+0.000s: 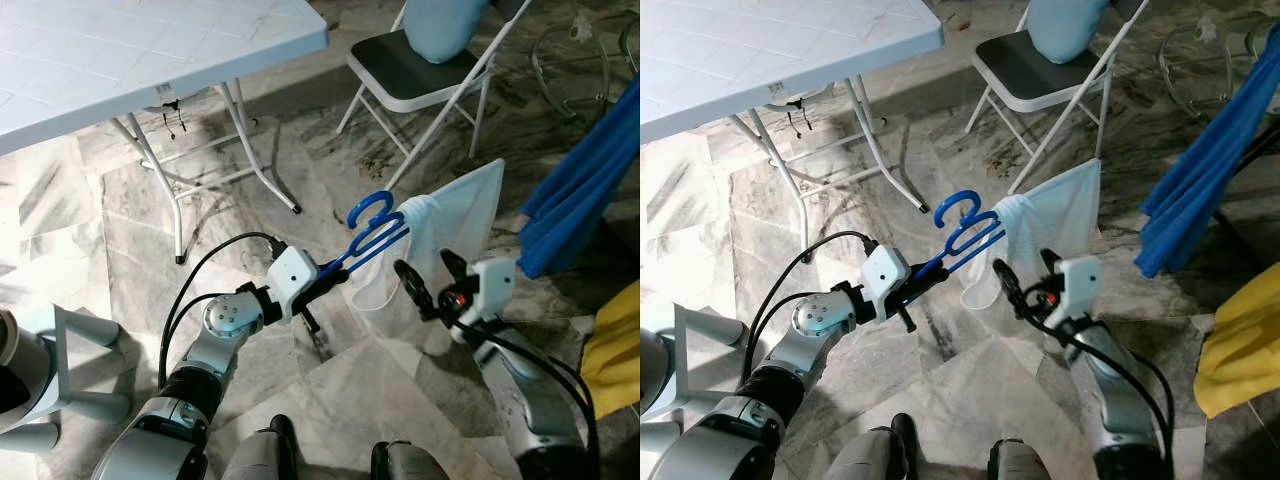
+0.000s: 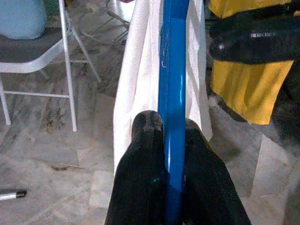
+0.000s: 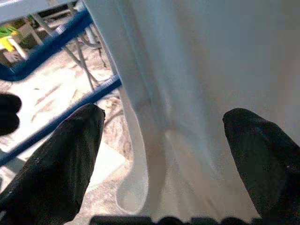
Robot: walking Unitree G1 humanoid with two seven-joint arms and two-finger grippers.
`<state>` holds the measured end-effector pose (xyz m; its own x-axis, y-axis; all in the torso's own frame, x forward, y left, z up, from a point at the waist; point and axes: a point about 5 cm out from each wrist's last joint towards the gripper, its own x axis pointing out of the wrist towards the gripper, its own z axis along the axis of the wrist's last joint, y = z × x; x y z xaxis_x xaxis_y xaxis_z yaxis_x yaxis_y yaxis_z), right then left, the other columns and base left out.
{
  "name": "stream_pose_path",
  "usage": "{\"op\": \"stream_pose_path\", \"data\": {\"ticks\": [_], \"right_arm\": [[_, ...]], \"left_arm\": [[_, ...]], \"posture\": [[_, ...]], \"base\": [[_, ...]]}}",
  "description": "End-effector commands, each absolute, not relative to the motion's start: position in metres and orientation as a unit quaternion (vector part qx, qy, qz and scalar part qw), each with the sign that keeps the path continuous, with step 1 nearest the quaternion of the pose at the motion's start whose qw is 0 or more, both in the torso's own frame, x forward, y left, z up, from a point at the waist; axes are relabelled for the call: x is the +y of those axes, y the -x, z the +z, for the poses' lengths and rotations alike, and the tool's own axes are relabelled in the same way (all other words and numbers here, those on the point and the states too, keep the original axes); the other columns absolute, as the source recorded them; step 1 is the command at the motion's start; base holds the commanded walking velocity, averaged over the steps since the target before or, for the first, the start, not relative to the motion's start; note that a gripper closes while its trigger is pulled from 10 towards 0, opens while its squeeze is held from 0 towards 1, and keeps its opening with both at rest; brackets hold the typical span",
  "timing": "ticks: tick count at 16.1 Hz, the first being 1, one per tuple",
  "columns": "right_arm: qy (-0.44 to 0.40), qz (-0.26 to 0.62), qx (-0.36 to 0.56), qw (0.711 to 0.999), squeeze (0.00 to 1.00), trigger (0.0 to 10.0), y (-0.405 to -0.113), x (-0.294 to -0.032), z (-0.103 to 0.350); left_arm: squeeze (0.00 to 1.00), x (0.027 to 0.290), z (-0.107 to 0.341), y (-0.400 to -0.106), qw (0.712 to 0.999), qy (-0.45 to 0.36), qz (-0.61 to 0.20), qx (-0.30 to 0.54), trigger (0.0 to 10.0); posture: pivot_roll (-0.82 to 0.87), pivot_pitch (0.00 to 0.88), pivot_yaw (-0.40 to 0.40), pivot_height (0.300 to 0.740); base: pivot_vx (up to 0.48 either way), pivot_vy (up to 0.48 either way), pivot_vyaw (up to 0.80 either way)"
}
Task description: Hang hanger
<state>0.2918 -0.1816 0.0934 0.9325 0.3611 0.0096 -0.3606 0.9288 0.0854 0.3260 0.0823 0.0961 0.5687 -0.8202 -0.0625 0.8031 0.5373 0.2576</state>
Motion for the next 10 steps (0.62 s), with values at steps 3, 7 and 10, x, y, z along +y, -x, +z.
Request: {"op": "stream_pose_path", "data": {"ticks": [3, 7, 10], "right_arm": [[-0.022, 0.158, 0.004, 0.987, 0.00, 10.0, -0.295, -0.179, 0.090], [-0.023, 0.133, 0.001, 0.991, 0.00, 10.0, -0.305, -0.173, 0.091], [0.001, 0.071, 0.011, 0.997, 0.00, 0.0, -0.312, -0.189, 0.088]], "left_arm": [[0.00, 0.078, 0.103, -0.323, 0.865, -0.124, -0.484, -0.053, 0.0], [0.00, 0.073, 0.104, -0.318, 0.855, -0.116, -0.502, -0.057, 0.0], [0.00, 0.068, 0.105, -0.312, 0.845, -0.113, -0.519, -0.058, 0.0]], "posture": [[-0.11, 0.219, 0.106, 0.740], [-0.10, 0.221, 0.105, 0.740], [-0.09, 0.224, 0.099, 0.740]], "base": [[0.000, 0.000, 0.00], [0.000, 0.000, 0.00], [0.000, 0.000, 0.00]]}}
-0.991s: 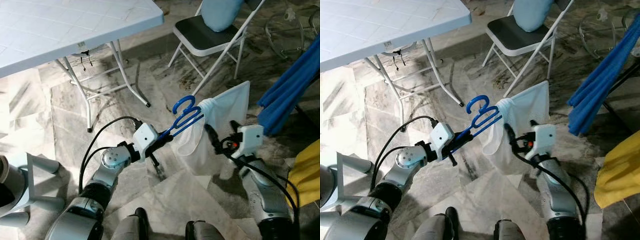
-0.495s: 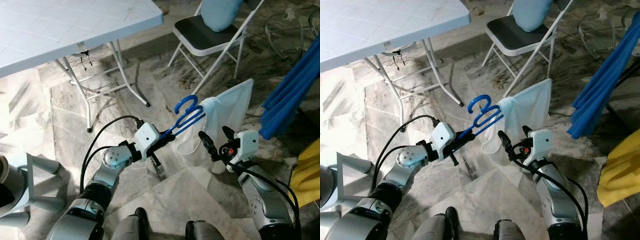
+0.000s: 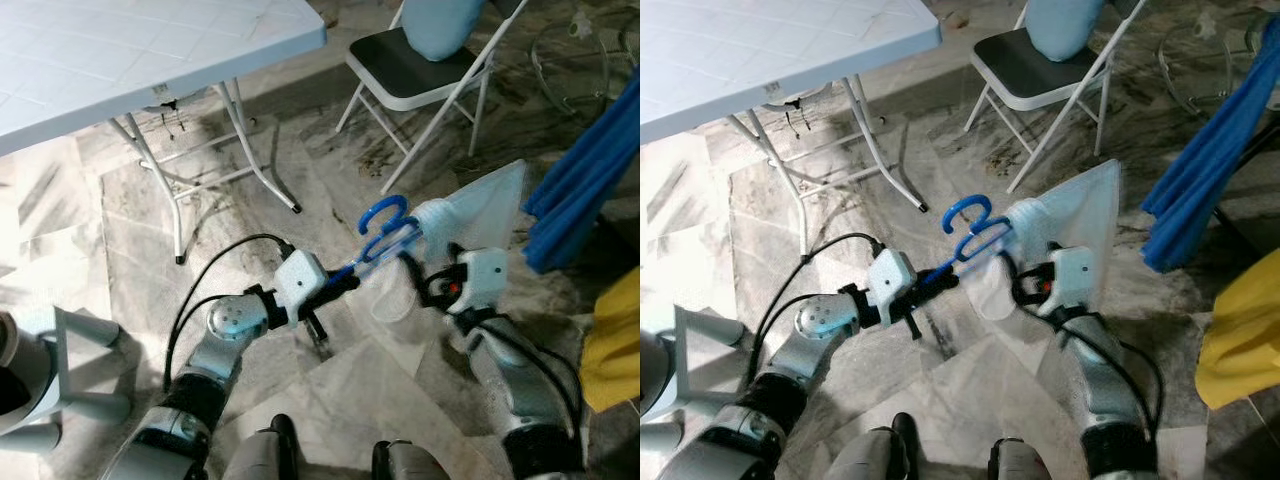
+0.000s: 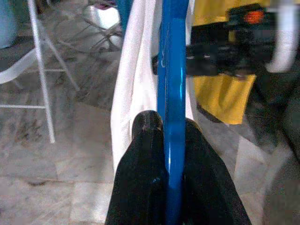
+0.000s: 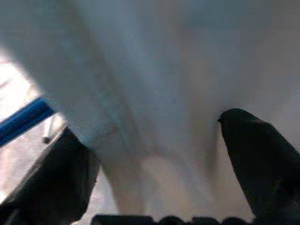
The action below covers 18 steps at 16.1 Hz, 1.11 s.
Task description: Hang hanger
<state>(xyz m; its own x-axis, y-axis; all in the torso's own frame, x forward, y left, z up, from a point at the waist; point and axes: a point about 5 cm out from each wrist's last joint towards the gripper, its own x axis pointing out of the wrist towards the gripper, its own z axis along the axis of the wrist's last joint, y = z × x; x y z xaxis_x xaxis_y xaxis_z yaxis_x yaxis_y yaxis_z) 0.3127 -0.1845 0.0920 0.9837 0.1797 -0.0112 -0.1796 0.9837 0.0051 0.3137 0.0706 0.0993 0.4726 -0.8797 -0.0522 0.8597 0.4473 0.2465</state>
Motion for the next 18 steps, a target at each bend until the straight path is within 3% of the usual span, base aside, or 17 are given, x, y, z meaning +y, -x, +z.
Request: {"op": "stream_pose_path", "data": {"ticks": [1, 6, 18], "right_arm": [[0.012, 0.047, 0.012, 0.999, 0.00, 0.0, -0.312, -0.199, 0.089], [0.038, -0.046, -0.005, 0.998, 0.00, 0.0, -0.305, -0.251, 0.099], [0.076, -0.103, -0.077, 0.989, 0.00, 0.0, -0.299, -0.274, 0.134]], "left_arm": [[0.00, 0.068, 0.107, -0.311, 0.842, -0.121, -0.522, -0.063, 0.0], [0.00, 0.069, 0.109, -0.307, 0.823, -0.156, -0.542, -0.067, 0.0], [0.00, 0.079, 0.092, -0.314, 0.834, -0.234, -0.499, -0.004, 0.0]], "posture": [[-0.09, 0.225, 0.097, 0.740], [-0.10, 0.226, 0.099, 0.740], [-0.13, 0.219, 0.101, 0.740]], "base": [[0.000, 0.000, 0.00], [0.000, 0.000, 0.00], [0.000, 0.000, 0.00]]}}
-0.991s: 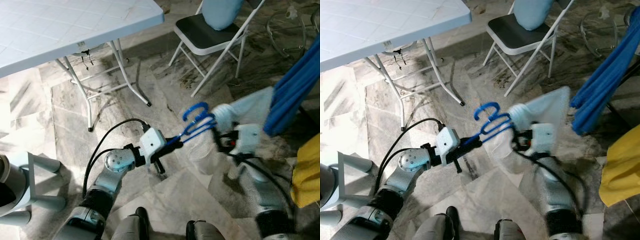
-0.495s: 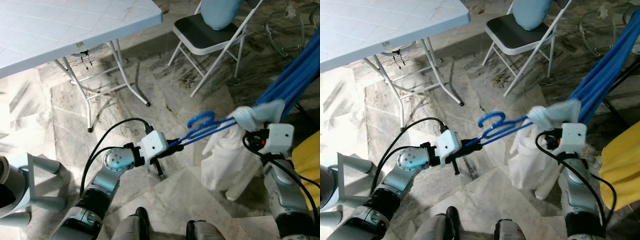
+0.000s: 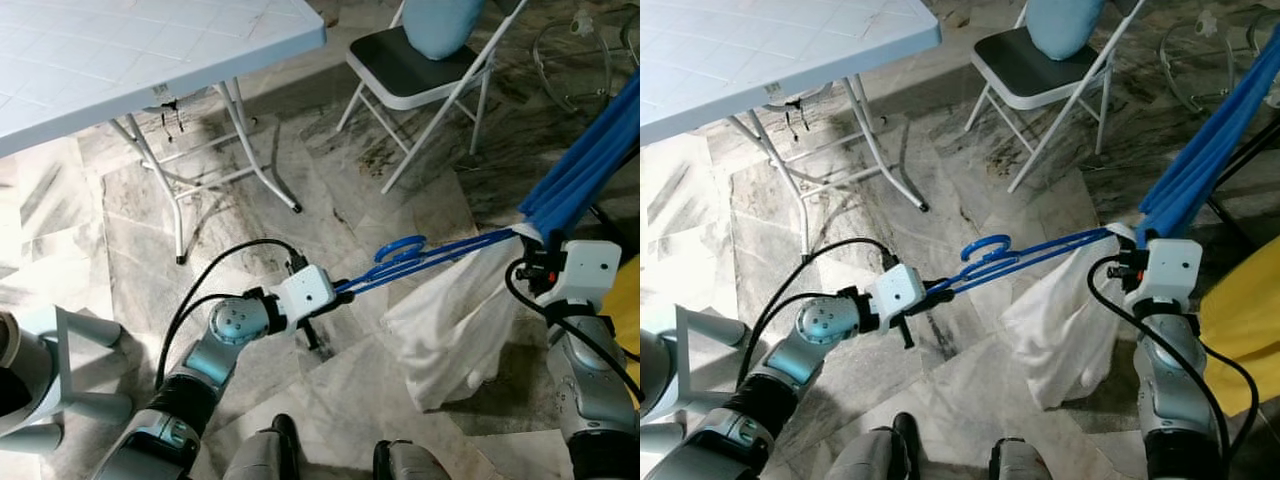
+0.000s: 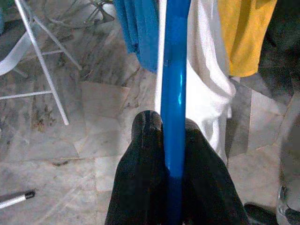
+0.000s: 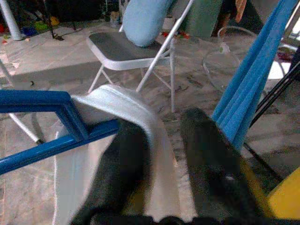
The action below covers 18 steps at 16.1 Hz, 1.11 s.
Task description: Hang hanger
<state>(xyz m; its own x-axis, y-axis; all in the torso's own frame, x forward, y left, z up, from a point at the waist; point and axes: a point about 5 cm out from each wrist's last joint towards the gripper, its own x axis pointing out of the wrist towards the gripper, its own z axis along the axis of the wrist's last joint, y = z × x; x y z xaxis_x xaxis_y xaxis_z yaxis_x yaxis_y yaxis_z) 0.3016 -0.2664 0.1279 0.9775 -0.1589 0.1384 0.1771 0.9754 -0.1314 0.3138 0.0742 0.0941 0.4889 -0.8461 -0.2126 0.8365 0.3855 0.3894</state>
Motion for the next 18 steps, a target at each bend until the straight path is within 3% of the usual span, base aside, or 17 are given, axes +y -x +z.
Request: {"op": "stream_pose_path", "data": {"ticks": [1, 12, 15, 17, 18], "right_arm": [[0.072, -0.111, -0.083, 0.988, 0.00, 0.0, -0.304, -0.275, 0.139], [0.085, -0.166, -0.087, 0.979, 0.00, 0.0, -0.332, -0.268, 0.151], [0.075, -0.175, -0.067, 0.979, 0.00, 0.0, -0.326, -0.274, 0.139], [0.055, -0.155, -0.057, 0.985, 0.00, 0.0, -0.317, -0.273, 0.128], [0.039, -0.131, -0.058, 0.989, 0.00, 0.0, -0.313, -0.267, 0.124]], "left_arm": [[0.00, 0.080, 0.090, -0.313, 0.831, -0.239, -0.503, -0.003, 0.0], [0.00, 0.093, 0.084, -0.285, 0.829, -0.204, -0.517, -0.058, 0.0], [0.00, 0.111, 0.087, -0.297, 0.898, -0.171, -0.398, -0.070, 0.0], [0.00, 0.124, 0.076, -0.300, 0.955, -0.086, -0.283, -0.035, 0.0], [0.00, 0.128, 0.069, -0.296, 0.968, -0.058, -0.243, -0.021, 0.0]], "posture": [[-0.12, 0.215, 0.097, 0.740], [-0.10, 0.218, 0.080, 0.740], [-0.08, 0.219, 0.068, 0.740], [-0.08, 0.220, 0.058, 0.740], [-0.08, 0.221, 0.057, 0.740]], "base": [[0.000, 0.000, 0.00], [0.000, 0.000, 0.00], [0.000, 0.000, 0.00], [0.000, 0.000, 0.00], [0.000, 0.000, 0.00]]}}
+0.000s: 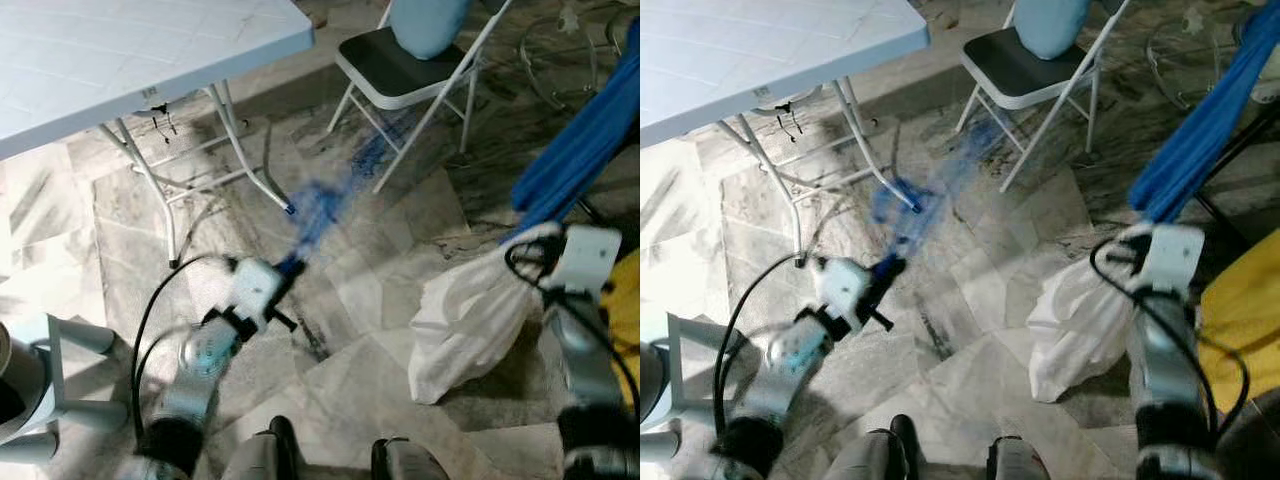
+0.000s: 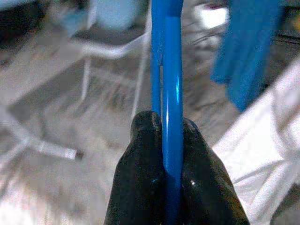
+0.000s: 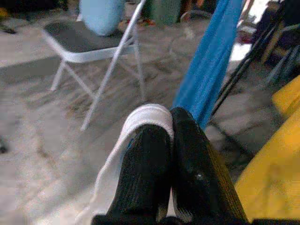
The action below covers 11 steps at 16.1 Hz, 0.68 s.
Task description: Hang hanger
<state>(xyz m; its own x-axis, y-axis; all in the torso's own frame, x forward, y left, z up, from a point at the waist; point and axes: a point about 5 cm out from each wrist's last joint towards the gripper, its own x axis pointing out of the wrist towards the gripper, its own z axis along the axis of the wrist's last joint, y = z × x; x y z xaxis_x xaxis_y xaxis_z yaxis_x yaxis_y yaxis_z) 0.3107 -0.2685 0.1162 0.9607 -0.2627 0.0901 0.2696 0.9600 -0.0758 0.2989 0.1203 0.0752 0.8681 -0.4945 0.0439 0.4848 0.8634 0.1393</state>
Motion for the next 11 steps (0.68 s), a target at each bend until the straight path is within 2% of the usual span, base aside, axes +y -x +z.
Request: {"op": "stream_pose_path", "data": {"ticks": [1, 2, 3, 6, 7, 9, 11], "right_arm": [[0.028, -0.109, -0.062, 0.992, 0.00, 0.0, -0.309, -0.260, 0.123], [0.011, -0.075, -0.066, 0.995, 0.00, 0.0, -0.302, -0.248, 0.121], [0.008, -0.063, -0.067, 0.996, 0.00, 0.0, -0.301, -0.243, 0.120], [-0.044, 0.003, -0.077, 0.996, 0.00, 0.0, -0.290, -0.207, 0.122], [-0.070, 0.030, -0.084, 0.994, 0.00, 10.0, -0.288, -0.188, 0.129], [-0.092, 0.053, -0.097, 0.990, 0.00, 10.0, -0.289, -0.171, 0.135], [-0.079, 0.077, -0.101, 0.989, 0.00, 10.0, -0.291, -0.157, 0.139]], "left_arm": [[0.00, 0.134, 0.063, -0.294, 0.978, -0.051, -0.201, -0.012, 2.4], [0.00, 0.142, 0.055, -0.291, 0.989, -0.049, -0.142, 0.006, 8.5], [0.00, 0.143, 0.053, -0.291, 0.990, -0.053, -0.132, 0.012, 10.0], [0.00, 0.157, 0.046, -0.289, 0.994, -0.069, -0.070, 0.042, 10.0], [0.00, 0.164, 0.050, -0.291, 0.997, -0.060, -0.043, 0.035, 10.0], [0.00, 0.164, 0.059, -0.297, 0.998, -0.047, -0.037, 0.019, 10.0], [0.00, 0.160, 0.069, -0.304, 0.998, -0.044, -0.040, 0.004, 10.0]], "posture": [[-0.09, 0.221, 0.056, 0.740], [-0.09, 0.218, 0.057, 0.740], [-0.09, 0.218, 0.057, 0.740], [-0.08, 0.195, 0.070, 0.740], [-0.07, 0.186, 0.074, 0.740], [-0.07, 0.169, 0.076, 0.740], [-0.06, 0.151, 0.074, 0.740]], "base": [[0.000, 0.000, 0.00], [0.000, 0.000, 0.00], [0.000, 0.000, 0.00], [0.000, 0.000, 0.00], [0.000, 0.000, 0.00], [0.000, 0.000, 0.00], [0.000, 0.000, 0.00]]}}
